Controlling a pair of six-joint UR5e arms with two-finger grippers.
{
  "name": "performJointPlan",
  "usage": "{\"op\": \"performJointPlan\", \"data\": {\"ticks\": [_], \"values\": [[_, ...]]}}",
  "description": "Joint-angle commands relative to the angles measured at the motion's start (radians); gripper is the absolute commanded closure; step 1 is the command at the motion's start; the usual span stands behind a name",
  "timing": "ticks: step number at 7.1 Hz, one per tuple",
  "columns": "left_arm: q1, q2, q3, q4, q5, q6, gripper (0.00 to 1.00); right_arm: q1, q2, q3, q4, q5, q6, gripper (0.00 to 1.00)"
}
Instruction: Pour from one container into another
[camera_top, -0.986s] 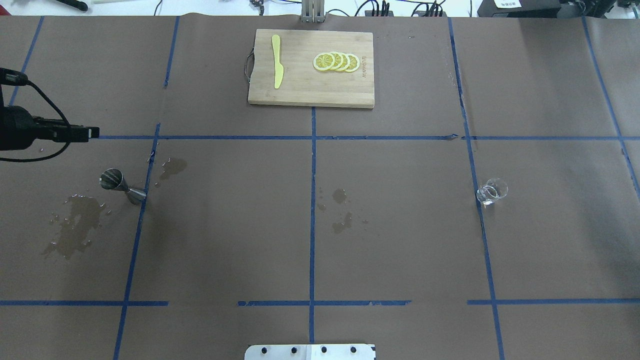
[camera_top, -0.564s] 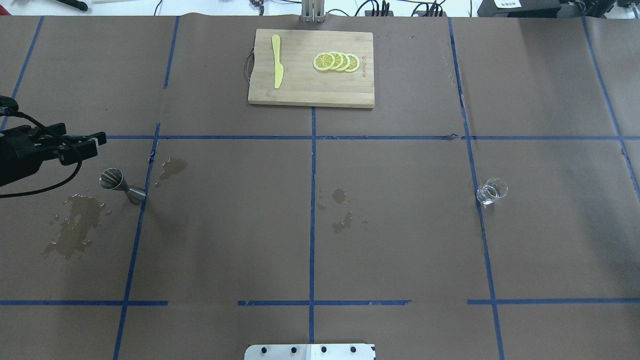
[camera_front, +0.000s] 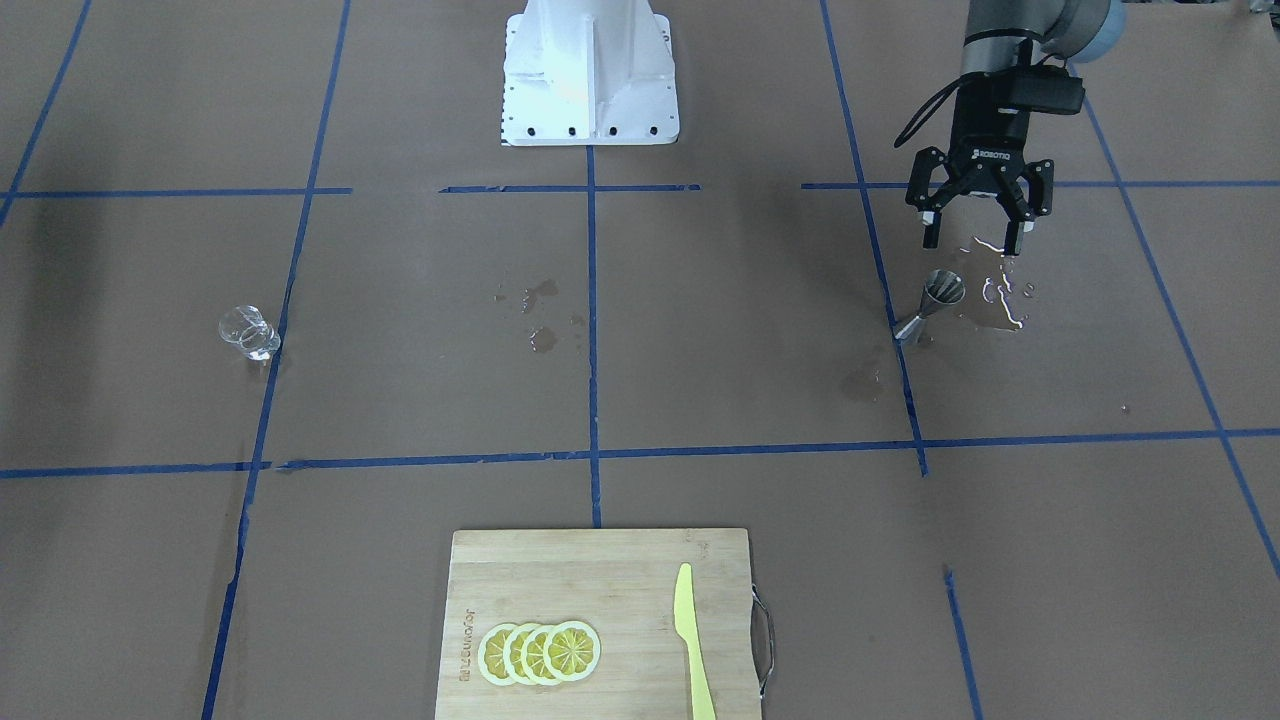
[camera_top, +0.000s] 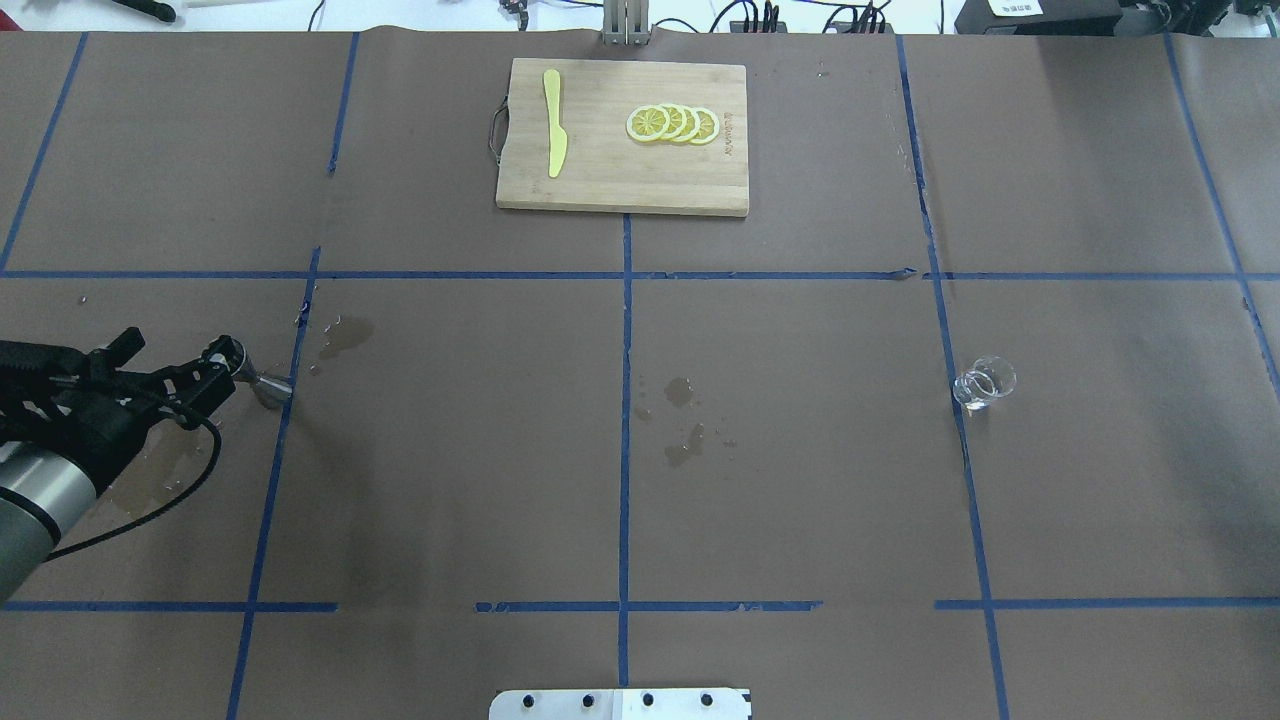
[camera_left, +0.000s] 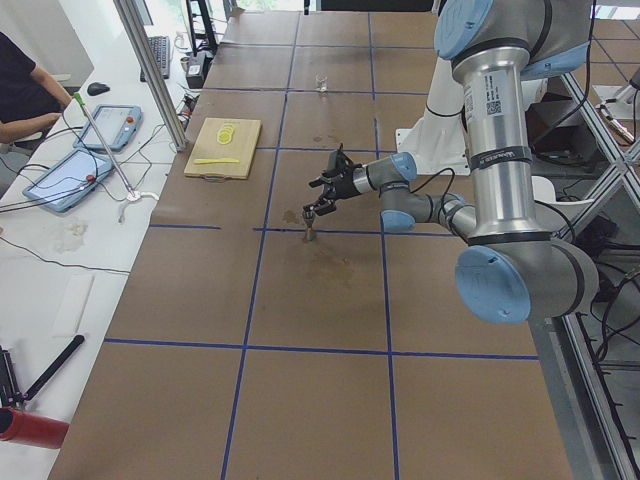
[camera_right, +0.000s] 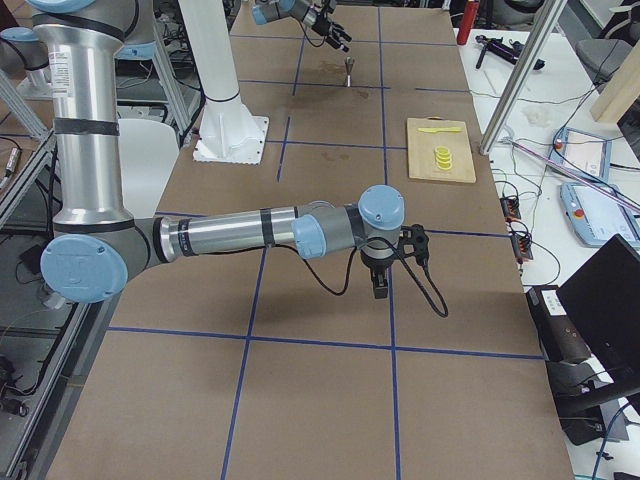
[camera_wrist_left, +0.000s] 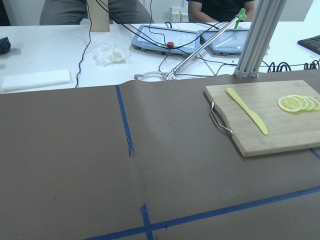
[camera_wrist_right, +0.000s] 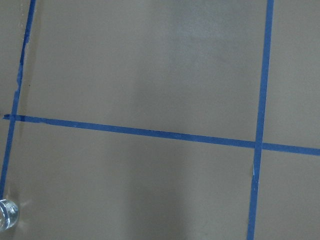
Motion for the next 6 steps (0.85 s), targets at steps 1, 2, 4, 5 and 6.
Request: {"op": "performJointPlan", "data": {"ticks": [1, 2, 4, 5, 6], "values": [[0.106, 0.004, 0.07, 0.003, 0.165, -0.117, 0.01, -0.002, -0.039, -0.001, 0.11, 0.001, 0.005, 0.0], [0.127, -0.018, 0.107, -0.003, 0.194, -0.195, 0.01, -0.001, -0.047, -0.001, 0.112, 0.001, 0.004, 0.0], [0.152, -0.086, 0.189, -0.003, 0.259, -0.199, 0.02, -0.002, -0.047, -0.001, 0.112, 0.001, 0.004, 0.0], [0.152, -0.125, 0.244, -0.003, 0.259, -0.197, 0.02, -0.001, -0.047, -0.001, 0.112, 0.001, 0.005, 0.0], [0.152, -0.14, 0.277, -0.006, 0.258, -0.195, 0.02, -0.002, -0.047, -0.001, 0.11, 0.003, 0.005, 0.0]]}}
